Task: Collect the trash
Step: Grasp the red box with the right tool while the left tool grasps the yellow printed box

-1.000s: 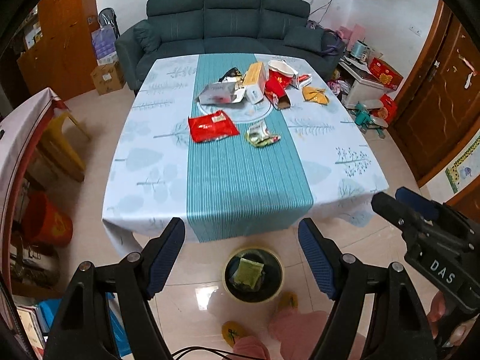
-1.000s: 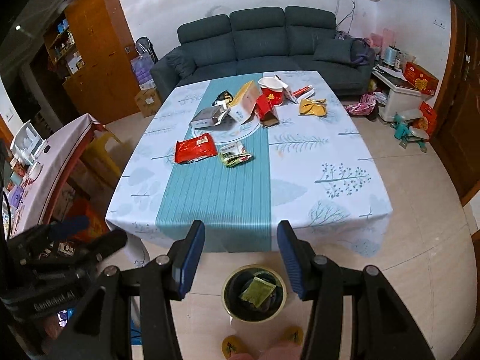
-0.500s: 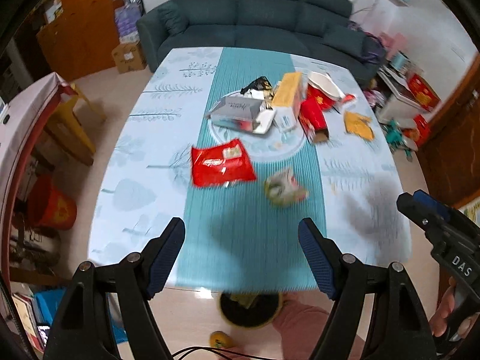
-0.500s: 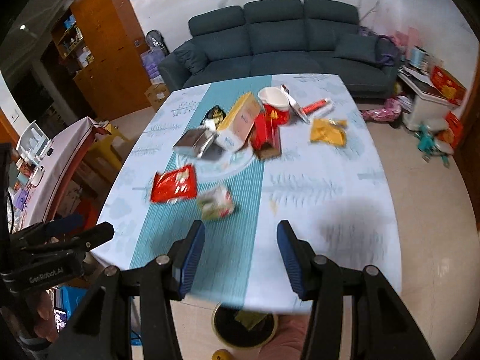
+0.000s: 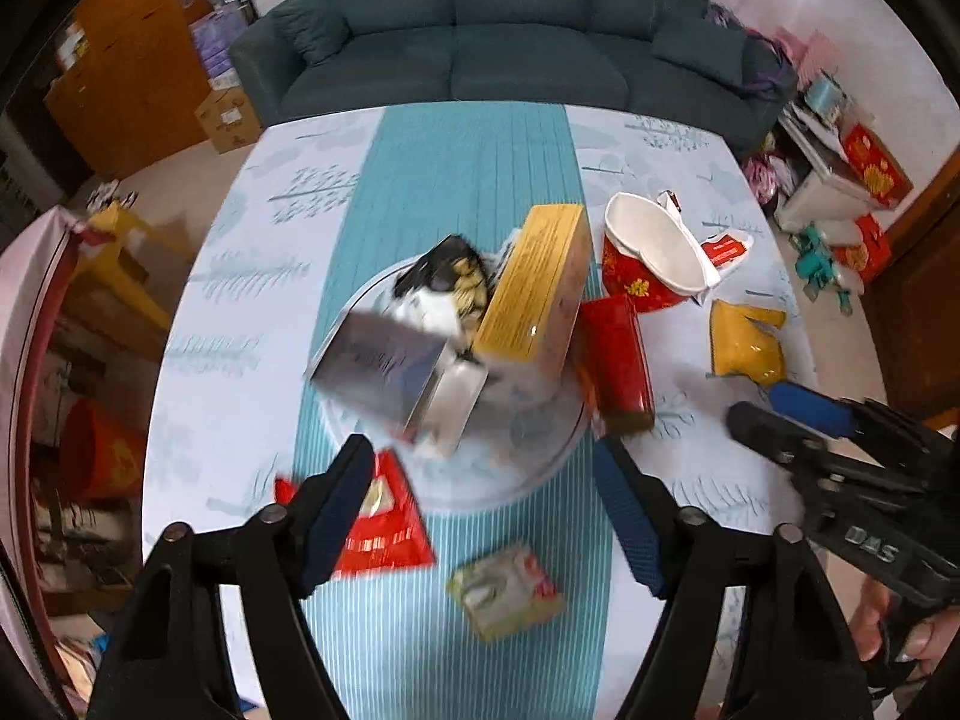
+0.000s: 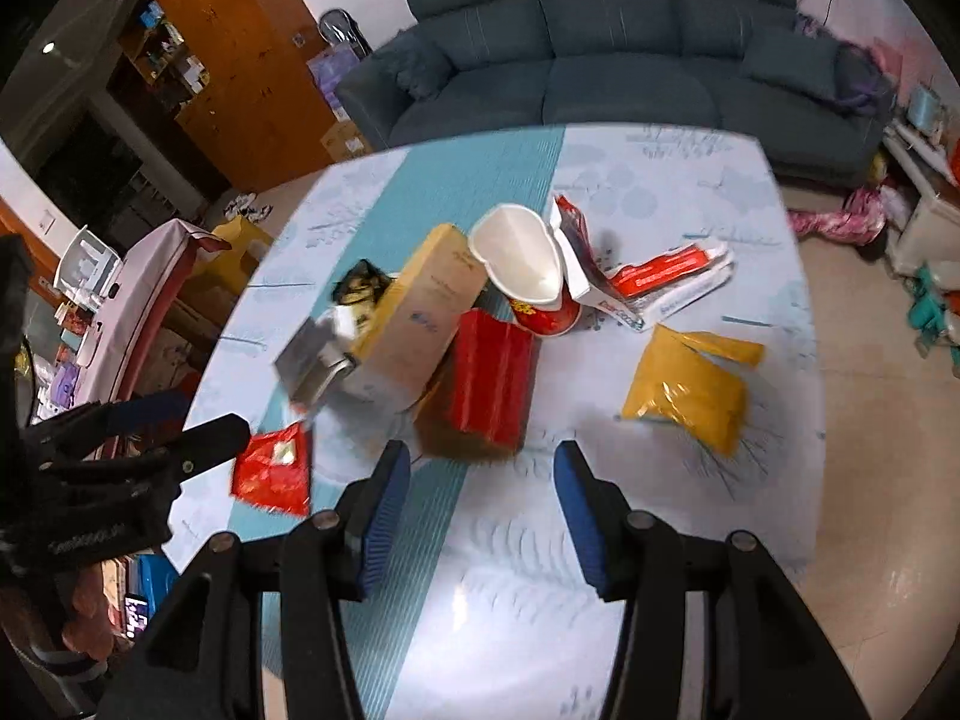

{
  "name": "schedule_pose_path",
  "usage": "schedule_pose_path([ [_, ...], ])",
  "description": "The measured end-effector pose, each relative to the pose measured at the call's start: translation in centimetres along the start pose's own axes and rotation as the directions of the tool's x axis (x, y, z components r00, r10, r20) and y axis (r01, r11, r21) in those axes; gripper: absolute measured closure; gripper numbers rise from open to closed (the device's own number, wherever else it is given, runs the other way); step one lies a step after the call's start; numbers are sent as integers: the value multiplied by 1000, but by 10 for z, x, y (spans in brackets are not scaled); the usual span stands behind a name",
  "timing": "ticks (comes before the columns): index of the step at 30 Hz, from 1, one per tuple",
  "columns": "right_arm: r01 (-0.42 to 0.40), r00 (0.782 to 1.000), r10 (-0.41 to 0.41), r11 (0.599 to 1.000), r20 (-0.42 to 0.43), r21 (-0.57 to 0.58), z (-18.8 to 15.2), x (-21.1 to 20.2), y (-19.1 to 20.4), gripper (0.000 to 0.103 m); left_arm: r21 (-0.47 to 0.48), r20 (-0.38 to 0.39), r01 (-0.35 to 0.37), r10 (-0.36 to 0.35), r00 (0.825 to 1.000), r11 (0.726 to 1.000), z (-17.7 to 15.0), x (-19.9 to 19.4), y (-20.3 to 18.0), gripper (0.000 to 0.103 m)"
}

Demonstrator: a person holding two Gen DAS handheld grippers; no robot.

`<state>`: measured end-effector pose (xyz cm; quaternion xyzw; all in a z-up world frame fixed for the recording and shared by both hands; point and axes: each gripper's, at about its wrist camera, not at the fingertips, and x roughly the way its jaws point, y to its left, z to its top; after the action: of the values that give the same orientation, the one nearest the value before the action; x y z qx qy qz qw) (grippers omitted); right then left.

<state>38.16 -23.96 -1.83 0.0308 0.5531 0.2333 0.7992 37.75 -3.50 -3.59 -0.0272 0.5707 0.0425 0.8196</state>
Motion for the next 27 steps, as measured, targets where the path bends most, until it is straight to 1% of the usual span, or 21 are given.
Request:
schedule_pose_path([
  [3, -33, 996, 38, 997, -75, 63, 15, 39, -15, 53, 18, -25, 1, -1, 1000, 1000, 16, 19, -6, 34],
  [5, -53, 989, 67, 993, -135, 108, 21, 65, -22, 53, 3, -44, 2, -1, 999, 1000, 25, 29, -4, 34],
  [6, -61, 985, 79, 991, -151, 119, 23, 74, -23, 53, -7, -53, 4, -4, 999, 1000, 27, 33, -3, 34],
  [10, -84, 977, 108, 988, -185, 130, 29, 102, -23, 53, -44, -75, 18, -21, 997, 999, 36, 45, 4, 34],
  [13, -104, 970, 131, 984, -202, 142, 34, 116, -24, 53, -50, -86, 16, -21, 996, 999, 39, 50, 6, 34],
  [16, -126, 970, 152, 982, -191, 143, 37, 120, -24, 53, -43, -96, 21, -25, 995, 999, 43, 56, 3, 34],
  [18, -135, 971, 159, 981, -181, 138, 39, 119, -25, 62, -38, -103, 25, -28, 994, 999, 47, 61, 1, 34],
  [19, -131, 971, 154, 983, -183, 129, 39, 119, -26, 64, -37, -105, 26, -30, 994, 999, 49, 63, -1, 34],
  [23, -119, 974, 137, 987, -182, 107, 36, 108, -36, 65, -43, -123, 38, -43, 991, 998, 57, 75, -4, 34],
  [27, -115, 976, 132, 987, -174, 109, 33, 96, -48, 65, -58, -150, 54, -62, 987, 997, 65, 90, -5, 34],
])
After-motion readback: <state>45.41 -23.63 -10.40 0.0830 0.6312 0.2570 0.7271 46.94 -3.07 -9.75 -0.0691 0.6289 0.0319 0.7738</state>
